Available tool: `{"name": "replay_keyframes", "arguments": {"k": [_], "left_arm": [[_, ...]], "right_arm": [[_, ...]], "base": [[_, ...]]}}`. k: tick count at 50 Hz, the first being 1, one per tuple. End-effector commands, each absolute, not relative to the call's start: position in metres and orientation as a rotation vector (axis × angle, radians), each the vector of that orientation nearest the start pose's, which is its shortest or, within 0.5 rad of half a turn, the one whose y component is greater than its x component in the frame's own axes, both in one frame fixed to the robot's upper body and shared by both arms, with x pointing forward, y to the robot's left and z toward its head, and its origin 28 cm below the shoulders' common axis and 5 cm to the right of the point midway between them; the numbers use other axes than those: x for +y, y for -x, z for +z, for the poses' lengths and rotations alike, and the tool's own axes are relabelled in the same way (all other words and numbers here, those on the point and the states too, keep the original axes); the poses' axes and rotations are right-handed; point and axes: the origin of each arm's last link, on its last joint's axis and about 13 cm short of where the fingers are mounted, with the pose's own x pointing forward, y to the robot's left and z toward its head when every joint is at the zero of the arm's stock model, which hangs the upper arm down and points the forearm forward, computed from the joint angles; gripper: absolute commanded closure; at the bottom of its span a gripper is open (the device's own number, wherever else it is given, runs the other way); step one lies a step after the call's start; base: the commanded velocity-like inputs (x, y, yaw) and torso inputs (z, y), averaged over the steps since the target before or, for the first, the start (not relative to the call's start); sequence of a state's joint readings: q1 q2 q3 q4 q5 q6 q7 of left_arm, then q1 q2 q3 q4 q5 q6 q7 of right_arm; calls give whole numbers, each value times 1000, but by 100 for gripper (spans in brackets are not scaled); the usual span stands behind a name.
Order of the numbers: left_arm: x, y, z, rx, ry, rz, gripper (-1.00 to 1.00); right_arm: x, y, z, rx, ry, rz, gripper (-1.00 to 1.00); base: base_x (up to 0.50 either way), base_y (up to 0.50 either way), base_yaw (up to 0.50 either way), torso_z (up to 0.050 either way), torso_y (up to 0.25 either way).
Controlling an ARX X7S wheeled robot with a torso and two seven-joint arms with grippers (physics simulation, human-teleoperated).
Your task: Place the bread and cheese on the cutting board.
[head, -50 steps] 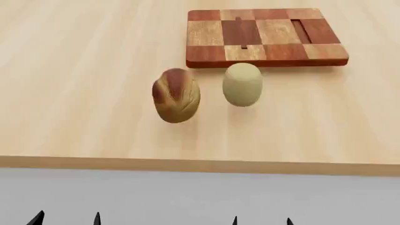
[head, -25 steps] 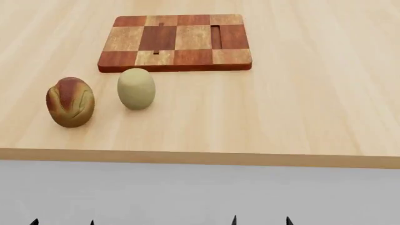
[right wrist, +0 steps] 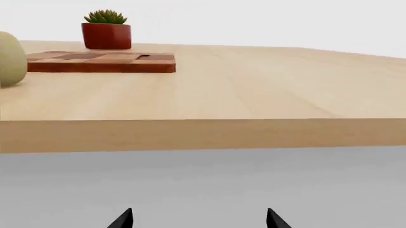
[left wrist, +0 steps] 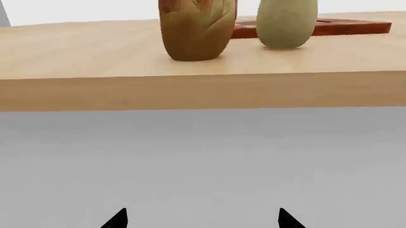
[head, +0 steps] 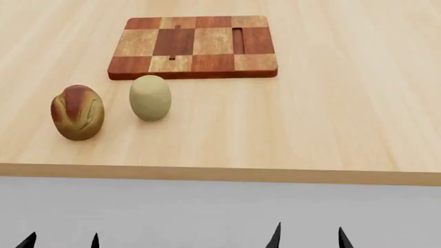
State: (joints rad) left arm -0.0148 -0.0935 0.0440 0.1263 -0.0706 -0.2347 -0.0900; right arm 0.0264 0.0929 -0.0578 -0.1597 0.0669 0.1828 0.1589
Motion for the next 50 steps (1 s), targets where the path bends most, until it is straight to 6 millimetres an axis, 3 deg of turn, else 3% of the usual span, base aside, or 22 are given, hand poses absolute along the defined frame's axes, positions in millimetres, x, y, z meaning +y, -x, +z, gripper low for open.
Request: {"name": "replay_keyframes", "arguments": {"k": [1, 9, 12, 18, 21, 27, 50], "left_arm": [[220, -208, 108, 71, 13, 8, -100], [231, -202, 172, 2, -50, 12, -100], [231, -198, 183, -7, -32, -10, -100], [230, -196, 174, 18, -60, -16, -100], [231, -197, 168, -65, -58, -73, -100], [237, -202, 157, -2, -54, -62, -100], [237, -203, 165, 30, -9, -75, -100]], "right_arm": [[-115, -208, 115, -55, 85, -127, -100], [-119, -201, 177, -132, 117, -102, -100], [-116, -199, 183, -139, 115, -79, -100], [-113, -200, 175, -93, 126, -60, -100], [-112, -199, 173, -78, 129, -56, -100], [-112, -198, 165, -46, 125, -52, -100], [-110, -197, 163, -32, 119, -48, -100]], "base": [[0, 0, 0, 0, 0], [0, 0, 0, 0, 0], [0, 0, 0, 0, 0], [0, 0, 0, 0, 0], [0, 0, 0, 9, 0], [0, 0, 0, 50, 26], [0, 0, 0, 50, 23]]}}
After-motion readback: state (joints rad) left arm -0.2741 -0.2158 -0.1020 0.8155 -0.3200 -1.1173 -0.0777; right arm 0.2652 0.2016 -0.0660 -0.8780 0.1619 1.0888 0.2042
